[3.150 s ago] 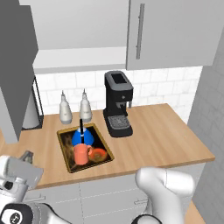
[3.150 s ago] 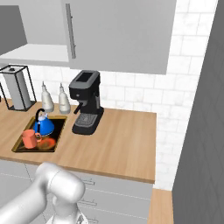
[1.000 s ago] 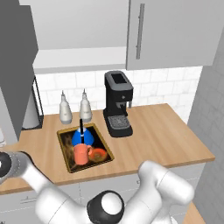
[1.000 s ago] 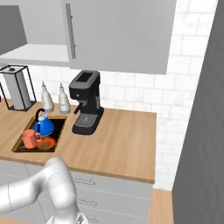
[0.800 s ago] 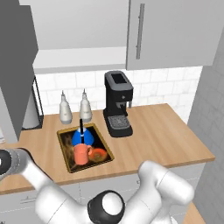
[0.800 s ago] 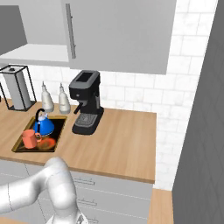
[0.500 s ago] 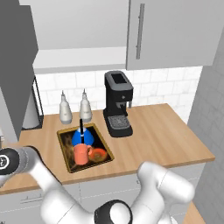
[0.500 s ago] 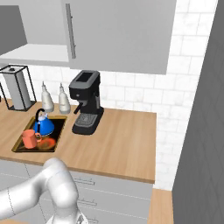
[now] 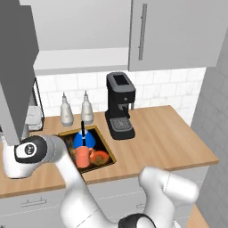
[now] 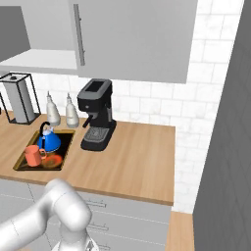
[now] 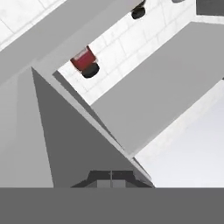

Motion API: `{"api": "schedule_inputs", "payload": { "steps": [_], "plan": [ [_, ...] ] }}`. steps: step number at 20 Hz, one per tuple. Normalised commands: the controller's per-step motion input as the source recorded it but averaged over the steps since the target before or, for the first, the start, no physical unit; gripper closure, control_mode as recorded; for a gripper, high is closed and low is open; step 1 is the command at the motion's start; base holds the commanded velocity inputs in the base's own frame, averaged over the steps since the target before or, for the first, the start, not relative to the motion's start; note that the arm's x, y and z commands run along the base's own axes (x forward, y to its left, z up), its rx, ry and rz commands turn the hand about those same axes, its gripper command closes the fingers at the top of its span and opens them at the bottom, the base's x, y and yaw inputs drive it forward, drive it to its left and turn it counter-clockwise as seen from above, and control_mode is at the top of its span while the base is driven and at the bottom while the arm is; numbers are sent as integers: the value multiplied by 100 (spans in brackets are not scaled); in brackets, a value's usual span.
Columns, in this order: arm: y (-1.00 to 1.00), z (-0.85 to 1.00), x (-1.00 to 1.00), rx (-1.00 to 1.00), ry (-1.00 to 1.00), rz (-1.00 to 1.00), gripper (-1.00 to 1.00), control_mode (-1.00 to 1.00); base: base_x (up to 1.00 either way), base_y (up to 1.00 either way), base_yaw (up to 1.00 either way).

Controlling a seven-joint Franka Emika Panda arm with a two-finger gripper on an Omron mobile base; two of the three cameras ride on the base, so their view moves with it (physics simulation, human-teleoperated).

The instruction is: Pick the kettle from the counter and place it on the tray. Then pick the mug from the cabinet and place it on the tray. Then close the cabinet doors.

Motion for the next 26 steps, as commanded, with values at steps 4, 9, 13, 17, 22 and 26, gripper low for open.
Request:
{"api": "schedule_inputs", "payload": {
  "steps": [4,9,13,17,22,26],
  "plan": [
    [-94,26,0,0,-3,0,100,-100,0,0,0],
    [-84,24,0,4,-17,0,100,-100,0,0,0],
    [-81,34,0,11,-21,0,100,-100,0,0,0],
    [-67,23,1,17,-29,0,100,-100,0,0,0],
    [-37,17,7,35,-24,0,100,-100,0,0,0],
    [-17,59,8,46,1,0,100,-100,0,0,0]
  ]
}}
